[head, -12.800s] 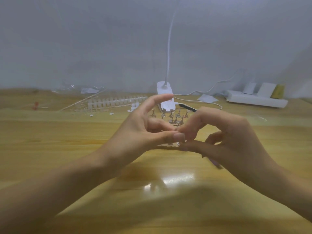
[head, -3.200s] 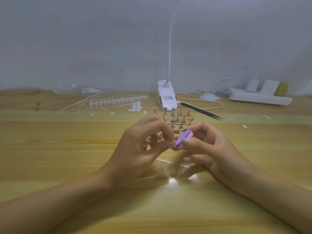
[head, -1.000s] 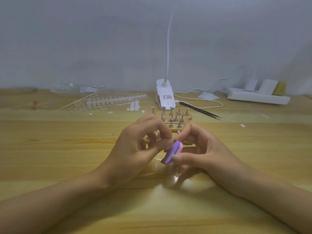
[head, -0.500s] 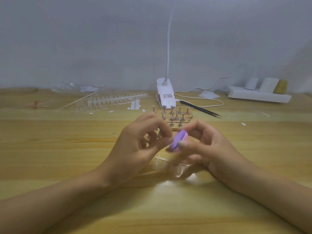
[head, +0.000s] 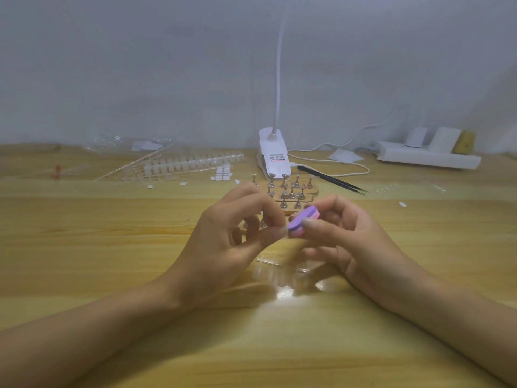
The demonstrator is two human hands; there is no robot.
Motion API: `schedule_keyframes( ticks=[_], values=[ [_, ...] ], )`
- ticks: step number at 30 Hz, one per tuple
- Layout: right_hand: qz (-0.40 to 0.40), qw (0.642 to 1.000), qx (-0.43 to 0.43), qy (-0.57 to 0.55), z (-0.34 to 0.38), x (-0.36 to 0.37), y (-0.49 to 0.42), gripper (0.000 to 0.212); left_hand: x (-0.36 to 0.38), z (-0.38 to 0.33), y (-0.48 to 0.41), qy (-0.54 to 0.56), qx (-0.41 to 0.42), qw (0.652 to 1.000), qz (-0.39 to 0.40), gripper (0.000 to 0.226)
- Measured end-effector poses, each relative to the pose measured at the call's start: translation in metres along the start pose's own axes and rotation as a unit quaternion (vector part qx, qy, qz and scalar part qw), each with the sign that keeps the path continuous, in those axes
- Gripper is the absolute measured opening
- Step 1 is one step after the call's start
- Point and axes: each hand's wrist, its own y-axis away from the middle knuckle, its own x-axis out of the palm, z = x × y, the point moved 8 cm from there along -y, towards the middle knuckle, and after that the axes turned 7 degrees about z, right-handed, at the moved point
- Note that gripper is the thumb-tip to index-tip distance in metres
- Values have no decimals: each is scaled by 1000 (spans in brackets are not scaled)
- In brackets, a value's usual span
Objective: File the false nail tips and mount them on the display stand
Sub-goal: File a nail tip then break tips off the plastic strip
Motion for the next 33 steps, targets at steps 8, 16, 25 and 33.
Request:
schedule_keyframes(
  ticks=[8,16,25,33],
  values=[
    [13,1000,13,5,-1,2,-1,37,0,0,0,1,-1,1000,-4,9],
    [43,999,12,16,-1,8,0,36,0,3,-1,14,-6,1000,-2,8],
    [24,999,14,-24,1,4,-1,32,-2,10,-1,65,-30,997,-2,7],
    [10,1000,-10,-15,0,2,0,35,-2,10,-2,82,-35,996,-7,7]
  ],
)
